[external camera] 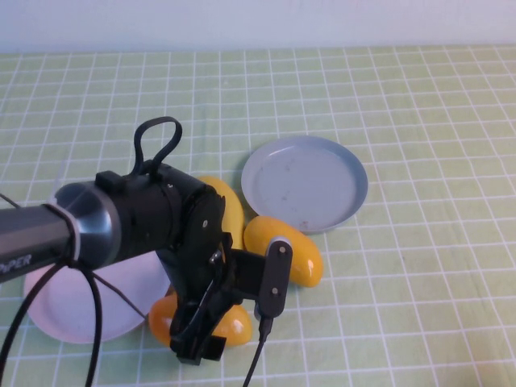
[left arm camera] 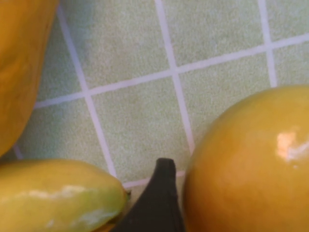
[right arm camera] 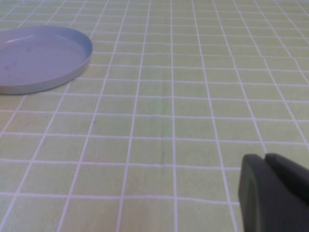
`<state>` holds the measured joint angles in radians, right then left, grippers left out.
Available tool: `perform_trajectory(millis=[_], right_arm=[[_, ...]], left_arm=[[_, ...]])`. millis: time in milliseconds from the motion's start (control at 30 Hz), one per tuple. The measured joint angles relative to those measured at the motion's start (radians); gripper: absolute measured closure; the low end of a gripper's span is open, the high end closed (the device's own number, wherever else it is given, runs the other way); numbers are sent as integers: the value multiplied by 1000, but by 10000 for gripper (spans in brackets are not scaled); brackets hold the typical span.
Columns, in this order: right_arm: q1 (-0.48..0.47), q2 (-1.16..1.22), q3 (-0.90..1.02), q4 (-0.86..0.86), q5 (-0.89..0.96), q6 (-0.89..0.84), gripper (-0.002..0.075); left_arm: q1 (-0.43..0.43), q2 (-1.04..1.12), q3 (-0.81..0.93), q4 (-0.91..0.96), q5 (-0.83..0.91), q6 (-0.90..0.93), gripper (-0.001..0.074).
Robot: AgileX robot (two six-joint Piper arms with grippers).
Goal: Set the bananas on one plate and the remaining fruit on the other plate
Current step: Put one type of fruit in the left plate
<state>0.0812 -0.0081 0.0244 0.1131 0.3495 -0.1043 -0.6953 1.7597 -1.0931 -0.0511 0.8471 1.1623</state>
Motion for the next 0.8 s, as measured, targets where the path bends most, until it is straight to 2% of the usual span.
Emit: perform_trajectory(millis=[233,400,667,800], right_arm=[[0,0,0,0,0,0,741],[0,0,0,0,0,0,741],[0,0,0,0,0,0,741],[0,0,0,0,0,0,741]], left_arm=[[0,20,-1,22,-2,-10,74],[0,20,-2,22,-2,-12,182],[0,-17,-2,15,17,-19,182],[0,-105,-2,-62,24,-96,182]])
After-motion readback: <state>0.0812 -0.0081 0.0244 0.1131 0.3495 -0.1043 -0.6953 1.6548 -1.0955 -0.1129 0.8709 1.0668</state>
